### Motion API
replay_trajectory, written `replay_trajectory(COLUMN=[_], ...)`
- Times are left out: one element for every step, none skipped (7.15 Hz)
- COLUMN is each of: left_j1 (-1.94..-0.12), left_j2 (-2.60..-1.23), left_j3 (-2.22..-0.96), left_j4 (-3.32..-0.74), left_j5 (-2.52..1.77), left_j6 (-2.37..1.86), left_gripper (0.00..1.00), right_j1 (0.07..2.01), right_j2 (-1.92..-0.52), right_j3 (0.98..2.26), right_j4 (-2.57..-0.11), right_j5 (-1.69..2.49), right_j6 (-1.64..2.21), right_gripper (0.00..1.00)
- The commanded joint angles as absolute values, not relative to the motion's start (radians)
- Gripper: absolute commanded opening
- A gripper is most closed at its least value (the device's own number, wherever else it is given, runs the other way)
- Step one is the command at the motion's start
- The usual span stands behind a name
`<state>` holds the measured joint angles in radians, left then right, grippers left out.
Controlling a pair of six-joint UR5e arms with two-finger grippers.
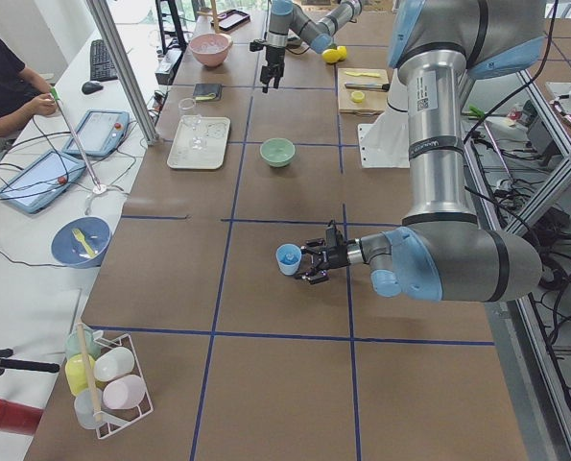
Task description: Pour ice into bowl
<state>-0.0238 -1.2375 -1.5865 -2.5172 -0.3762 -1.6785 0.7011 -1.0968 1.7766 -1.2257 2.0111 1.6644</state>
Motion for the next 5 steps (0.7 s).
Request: replay_trajectory(left_j1=[-0.058,-0.070,-0.089,-0.109,-0.121], left_j2=[-1.258,-1.290,-1.308,-1.312,-1.315], left_j3=[-1.575,-1.556,-1.543,-1.542,-1.540], left_j4=[-2.516,-2.517,-2.516,-2.516,-2.516], left_j5=[-0.377,-0.377,-0.379,-0.380,-0.380], left_j6=[-1.678,-1.678,-1.674,-1.664,-1.663], left_gripper=[0.94,0.95,0.95,0.95,0.95], right_j1=[0.701,0.701,0.700,0.699,0.699], right_j2=[-1.100,-1.098,-1.098,-1.098,-1.097], right_j3=[1.775,1.775,1.773,1.773,1.773], right_j4=[-1.226,-1.226,-1.226,-1.226,-1.226], right_j5=[2.008,2.003,2.000,1.999,1.997], right_j6=[1.664,1.664,1.664,1.664,1.664], right_gripper=[1.00,1.00,1.00,1.00,1.00])
